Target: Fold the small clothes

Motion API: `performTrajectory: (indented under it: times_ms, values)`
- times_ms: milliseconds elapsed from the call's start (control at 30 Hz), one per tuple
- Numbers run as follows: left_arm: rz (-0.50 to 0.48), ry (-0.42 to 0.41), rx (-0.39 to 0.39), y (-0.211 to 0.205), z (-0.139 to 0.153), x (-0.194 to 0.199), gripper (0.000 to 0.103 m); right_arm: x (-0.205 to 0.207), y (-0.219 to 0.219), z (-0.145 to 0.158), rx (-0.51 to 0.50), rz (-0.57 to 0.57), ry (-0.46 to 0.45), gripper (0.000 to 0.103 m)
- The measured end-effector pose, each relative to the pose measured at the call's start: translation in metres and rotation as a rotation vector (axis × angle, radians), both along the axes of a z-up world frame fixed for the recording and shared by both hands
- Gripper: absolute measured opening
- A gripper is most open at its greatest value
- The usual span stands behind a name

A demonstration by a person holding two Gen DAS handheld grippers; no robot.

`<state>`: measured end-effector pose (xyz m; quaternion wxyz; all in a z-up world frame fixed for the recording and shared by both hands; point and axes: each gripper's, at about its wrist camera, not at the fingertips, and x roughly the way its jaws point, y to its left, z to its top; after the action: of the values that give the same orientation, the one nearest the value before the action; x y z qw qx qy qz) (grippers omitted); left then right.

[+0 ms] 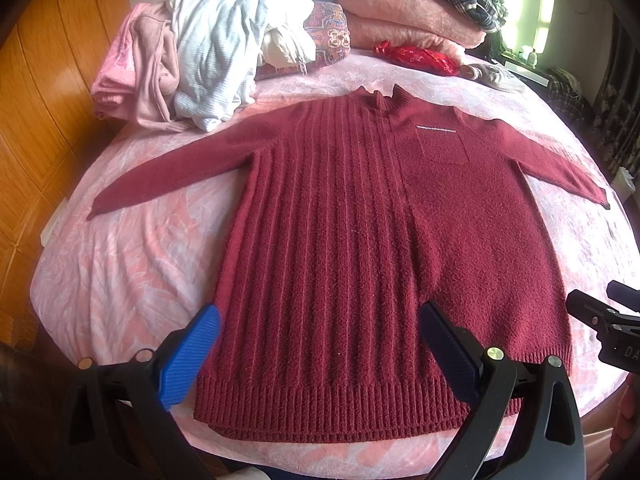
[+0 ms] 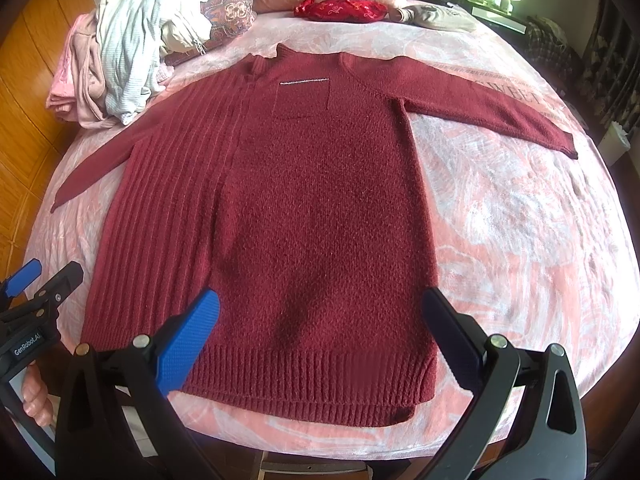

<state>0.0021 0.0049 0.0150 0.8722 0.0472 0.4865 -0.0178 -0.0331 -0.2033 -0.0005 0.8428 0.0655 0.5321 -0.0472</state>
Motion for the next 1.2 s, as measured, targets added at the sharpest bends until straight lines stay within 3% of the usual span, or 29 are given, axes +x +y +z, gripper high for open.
performTrajectory:
  times_ms: [333,533,600,700,833,900,967,1067,1200]
  values:
    - [-0.005,-0.021,0.02,-0.011,0.012,0.011,0.099,0.024,-0.028,0.013,-0.012,-0.046,-0.009,0.1]
    - [-0.019,-0.2,0.093,-0.039,0.043,0.021,0.099,0.044,-0.076,0.029,-0.002,-0.11,-0.057,0.1]
    - [-0.047,-0.231,0.081,-0.051,0.052,0.031,0.099,0.052,-0.097,0.03,0.002,-0.14,-0.055,0.1]
    - [-0.091,-0.187,0.065,-0.071,0.052,0.059,0.099,0.073,-0.15,0.031,0.027,-0.213,-0.051,0.1]
    - [-0.149,-0.034,0.028,-0.111,0.029,0.125,0.099,0.113,-0.249,0.019,0.051,-0.305,-0.003,0.1]
    - [-0.141,0.035,-0.028,-0.134,0.014,0.159,0.099,0.127,-0.296,0.008,0.066,-0.383,0.014,0.1]
    - [-0.147,0.094,-0.075,-0.156,-0.002,0.187,0.099,0.14,-0.355,-0.015,0.15,-0.45,0.061,0.1]
    - [-0.154,0.114,-0.116,-0.188,-0.022,0.222,0.099,0.149,-0.416,-0.046,0.187,-0.509,0.103,0.1]
    - [-0.172,0.113,-0.112,-0.222,-0.048,0.251,0.099,0.155,-0.47,-0.087,0.171,-0.55,0.181,0.1]
